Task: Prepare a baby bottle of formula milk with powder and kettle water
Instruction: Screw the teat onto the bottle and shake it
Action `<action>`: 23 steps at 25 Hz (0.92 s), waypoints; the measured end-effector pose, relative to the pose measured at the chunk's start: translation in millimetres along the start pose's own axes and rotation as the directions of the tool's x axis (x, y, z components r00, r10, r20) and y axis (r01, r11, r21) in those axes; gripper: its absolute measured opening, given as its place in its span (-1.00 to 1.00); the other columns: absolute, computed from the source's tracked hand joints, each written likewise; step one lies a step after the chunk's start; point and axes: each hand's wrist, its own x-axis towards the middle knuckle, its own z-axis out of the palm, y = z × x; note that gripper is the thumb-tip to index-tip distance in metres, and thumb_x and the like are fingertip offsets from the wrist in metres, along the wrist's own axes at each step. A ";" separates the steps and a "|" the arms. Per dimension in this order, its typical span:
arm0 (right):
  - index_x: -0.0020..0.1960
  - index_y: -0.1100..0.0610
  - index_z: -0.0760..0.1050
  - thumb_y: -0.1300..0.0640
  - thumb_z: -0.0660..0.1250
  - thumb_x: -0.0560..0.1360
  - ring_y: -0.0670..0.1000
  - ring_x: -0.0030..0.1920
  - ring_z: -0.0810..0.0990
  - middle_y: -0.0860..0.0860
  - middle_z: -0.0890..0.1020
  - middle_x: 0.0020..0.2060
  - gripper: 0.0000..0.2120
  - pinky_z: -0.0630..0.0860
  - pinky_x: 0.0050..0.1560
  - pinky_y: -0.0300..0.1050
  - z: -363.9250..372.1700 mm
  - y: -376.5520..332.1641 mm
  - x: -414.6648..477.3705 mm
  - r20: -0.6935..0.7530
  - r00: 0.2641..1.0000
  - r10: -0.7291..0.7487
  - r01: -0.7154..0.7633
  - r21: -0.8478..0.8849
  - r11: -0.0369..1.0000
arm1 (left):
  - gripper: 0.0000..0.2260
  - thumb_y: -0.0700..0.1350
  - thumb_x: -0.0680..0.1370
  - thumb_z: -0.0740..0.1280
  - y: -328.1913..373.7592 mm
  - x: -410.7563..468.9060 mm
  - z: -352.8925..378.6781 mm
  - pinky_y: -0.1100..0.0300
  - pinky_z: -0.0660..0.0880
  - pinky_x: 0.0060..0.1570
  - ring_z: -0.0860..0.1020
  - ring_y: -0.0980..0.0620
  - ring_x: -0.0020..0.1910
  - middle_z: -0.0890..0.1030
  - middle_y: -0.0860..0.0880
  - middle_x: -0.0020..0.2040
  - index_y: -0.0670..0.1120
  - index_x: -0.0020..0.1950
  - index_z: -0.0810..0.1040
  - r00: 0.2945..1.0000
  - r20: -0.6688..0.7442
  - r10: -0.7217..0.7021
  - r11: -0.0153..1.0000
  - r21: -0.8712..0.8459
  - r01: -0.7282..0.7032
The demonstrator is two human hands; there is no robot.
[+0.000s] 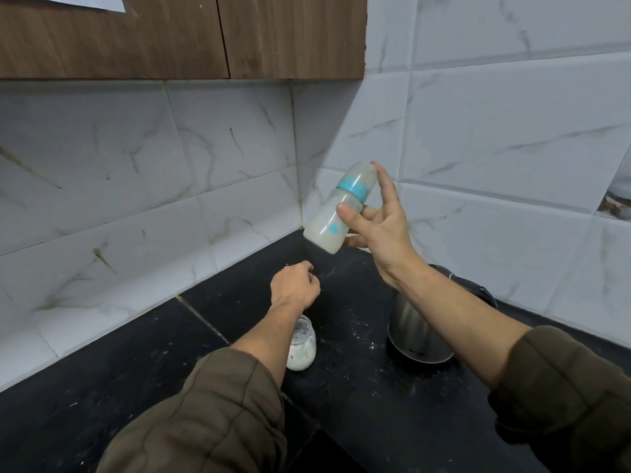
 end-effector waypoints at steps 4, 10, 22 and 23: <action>0.64 -0.22 0.03 0.18 0.48 0.57 0.21 0.12 0.73 -0.01 0.70 0.05 -0.14 0.71 -0.02 0.10 0.0 -4.0 14.9 -0.303 0.953 0.026 0.055 0.255 0.965 | -0.68 -0.07 0.65 0.25 -0.7 -1.3 -2.8 0.04 0.56 0.09 0.65 -0.08 0.12 0.72 -0.03 0.12 0.00 0.39 0.58 0.999 -0.044 -0.009 0.999 0.048 0.011; 0.62 -0.22 0.13 0.27 0.50 0.51 0.18 0.09 0.72 0.19 0.73 0.08 -0.12 0.70 -0.11 0.12 -4.7 0.6 -0.4 0.128 0.990 0.066 -0.049 -0.130 0.990 | -0.68 -0.05 0.67 0.31 0.3 -1.1 -0.2 0.08 0.59 0.09 0.64 0.00 0.06 0.69 -0.02 0.10 -0.01 0.42 0.53 1.000 0.001 -0.011 1.000 0.009 0.011; 0.62 -0.23 0.12 0.25 0.50 0.52 0.17 0.10 0.72 0.19 0.72 0.11 -0.12 0.69 -0.09 0.11 -0.9 6.2 0.9 0.149 0.988 0.035 -0.021 -0.092 0.996 | -0.70 -0.04 0.66 0.31 -1.8 1.9 -0.7 0.06 0.63 0.08 0.64 0.00 0.02 0.68 -0.01 0.06 -0.02 0.38 0.56 1.000 -0.012 -0.023 1.000 0.019 0.024; 0.63 -0.22 0.11 0.23 0.49 0.53 0.18 0.11 0.72 0.16 0.72 0.11 -0.13 0.69 -0.09 0.12 -1.1 6.0 3.2 0.111 0.993 0.030 -0.025 -0.045 0.999 | -0.70 -0.04 0.66 0.32 -2.2 2.9 0.0 0.06 0.62 0.09 0.64 0.00 0.04 0.68 -0.01 0.08 -0.01 0.39 0.56 1.000 -0.011 -0.023 1.000 0.014 0.023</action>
